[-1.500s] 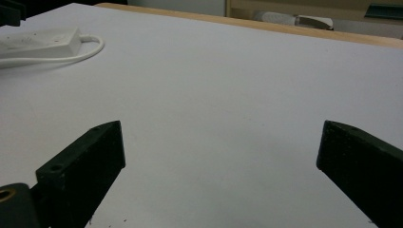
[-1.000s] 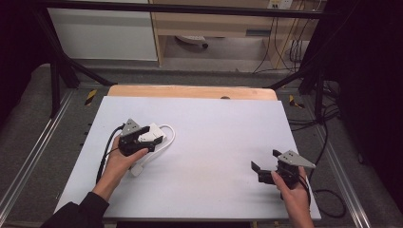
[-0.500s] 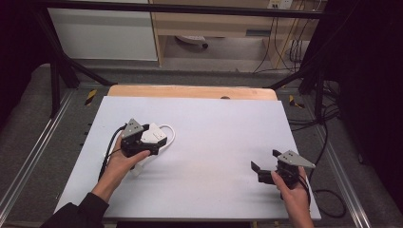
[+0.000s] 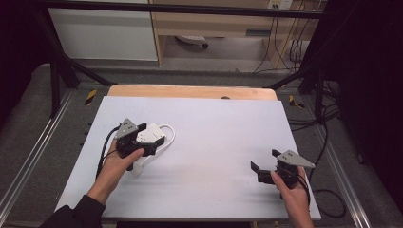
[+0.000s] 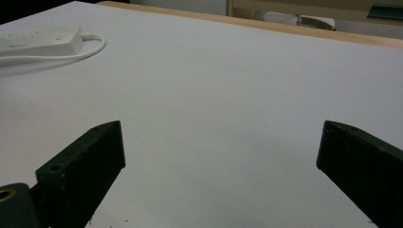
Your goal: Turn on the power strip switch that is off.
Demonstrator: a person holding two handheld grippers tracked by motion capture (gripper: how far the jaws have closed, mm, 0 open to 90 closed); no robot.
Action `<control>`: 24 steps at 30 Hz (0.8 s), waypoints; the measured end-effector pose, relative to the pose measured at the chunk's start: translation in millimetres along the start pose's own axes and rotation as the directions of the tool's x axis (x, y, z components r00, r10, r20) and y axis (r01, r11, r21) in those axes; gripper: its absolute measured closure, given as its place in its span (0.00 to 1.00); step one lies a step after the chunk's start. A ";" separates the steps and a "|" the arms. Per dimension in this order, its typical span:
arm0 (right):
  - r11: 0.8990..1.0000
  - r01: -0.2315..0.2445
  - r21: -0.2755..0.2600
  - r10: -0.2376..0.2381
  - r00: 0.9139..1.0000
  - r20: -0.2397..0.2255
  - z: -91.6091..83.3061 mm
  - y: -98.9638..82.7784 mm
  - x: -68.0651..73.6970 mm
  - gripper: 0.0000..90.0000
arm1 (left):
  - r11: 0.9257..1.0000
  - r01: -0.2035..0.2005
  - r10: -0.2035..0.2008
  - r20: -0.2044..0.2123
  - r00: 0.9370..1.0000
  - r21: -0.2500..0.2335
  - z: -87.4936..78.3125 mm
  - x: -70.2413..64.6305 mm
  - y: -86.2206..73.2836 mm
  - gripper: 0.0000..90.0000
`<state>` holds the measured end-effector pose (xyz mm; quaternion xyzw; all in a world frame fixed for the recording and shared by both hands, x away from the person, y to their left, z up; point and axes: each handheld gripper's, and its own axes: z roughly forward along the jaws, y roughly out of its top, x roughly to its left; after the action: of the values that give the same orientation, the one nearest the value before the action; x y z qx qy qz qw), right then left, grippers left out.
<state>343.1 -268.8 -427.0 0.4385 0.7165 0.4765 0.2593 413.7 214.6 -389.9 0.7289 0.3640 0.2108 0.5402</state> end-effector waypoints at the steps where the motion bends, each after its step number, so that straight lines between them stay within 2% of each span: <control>1: 1.000 0.000 0.000 0.000 1.000 0.000 0.1 0.0 0.1 0.03 | 1.000 0.001 -0.001 -0.001 1.000 -0.002 -2.1 -0.2 0.9 0.07; 18: 1.000 -0.010 0.004 0.010 1.000 -0.005 1.8 -0.6 -0.3 0.03 | 0.999 0.005 -0.006 -0.024 1.000 -0.044 -32.9 0.9 11.3 0.07; 24: 1.000 -0.015 0.006 0.015 1.000 -0.006 2.9 -0.8 -0.5 0.03 | 0.998 -0.011 0.009 -0.024 1.000 -0.058 -46.2 -1.3 13.5 0.07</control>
<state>345.4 -268.1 -428.9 0.4433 0.7152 0.4778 0.2524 384.6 240.9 -361.9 0.7121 0.3605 0.2328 0.5557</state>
